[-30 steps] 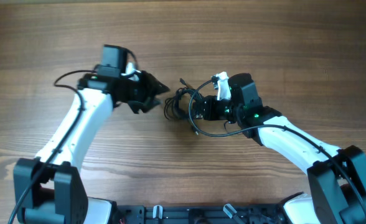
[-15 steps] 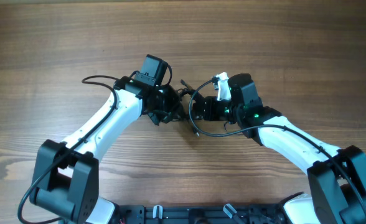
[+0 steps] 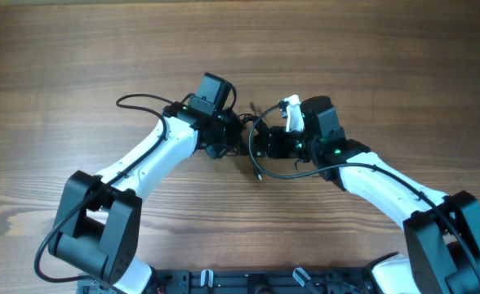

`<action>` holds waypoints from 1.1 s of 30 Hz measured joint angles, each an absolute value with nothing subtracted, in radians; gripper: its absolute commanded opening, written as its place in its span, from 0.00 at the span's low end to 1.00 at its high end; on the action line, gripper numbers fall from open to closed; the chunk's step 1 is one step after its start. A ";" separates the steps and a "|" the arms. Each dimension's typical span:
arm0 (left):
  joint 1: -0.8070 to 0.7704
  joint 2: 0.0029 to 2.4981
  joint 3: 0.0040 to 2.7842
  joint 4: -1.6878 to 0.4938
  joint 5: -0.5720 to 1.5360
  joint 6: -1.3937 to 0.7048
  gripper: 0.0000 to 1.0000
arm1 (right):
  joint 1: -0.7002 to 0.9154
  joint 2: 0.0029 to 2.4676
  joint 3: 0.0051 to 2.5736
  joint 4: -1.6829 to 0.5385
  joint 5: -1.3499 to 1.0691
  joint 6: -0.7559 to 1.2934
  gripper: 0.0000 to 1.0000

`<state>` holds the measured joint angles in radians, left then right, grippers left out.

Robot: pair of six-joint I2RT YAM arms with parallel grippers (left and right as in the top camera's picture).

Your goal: Untangle cables

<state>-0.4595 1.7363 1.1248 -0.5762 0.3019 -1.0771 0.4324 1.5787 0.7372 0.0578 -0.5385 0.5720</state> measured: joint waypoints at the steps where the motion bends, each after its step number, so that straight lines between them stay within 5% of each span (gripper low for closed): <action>1: -0.447 1.736 1.125 -0.522 0.348 -1.079 0.04 | 0.433 1.579 0.737 0.052 -0.542 0.572 0.04; 16: -0.055 1.692 1.126 -0.492 0.544 -1.213 0.04 | 0.436 1.579 0.737 0.015 -0.542 0.572 0.04; 17: -0.056 1.691 1.126 -0.504 0.524 -1.228 0.10 | 0.436 1.579 0.737 0.015 -0.542 0.572 0.05; 20: -0.057 1.691 1.126 -0.609 0.377 -1.226 0.58 | 0.437 1.579 0.735 0.038 -0.555 0.599 0.04; 21: -0.056 1.690 1.126 -0.629 0.345 -1.184 0.64 | 0.437 1.579 0.734 0.066 -0.582 0.617 0.04; 27: -0.056 1.690 1.126 -0.660 0.453 -0.721 0.74 | 0.437 1.583 0.729 0.235 -0.684 0.756 0.04; 33: -0.079 1.690 1.126 -0.701 0.754 -0.683 0.79 | 0.437 1.583 0.729 0.249 -0.532 0.896 0.04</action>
<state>-0.0792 1.6901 1.1263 -0.7006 0.7536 -0.6834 0.4366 1.5826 0.7288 0.2485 -0.5323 0.8959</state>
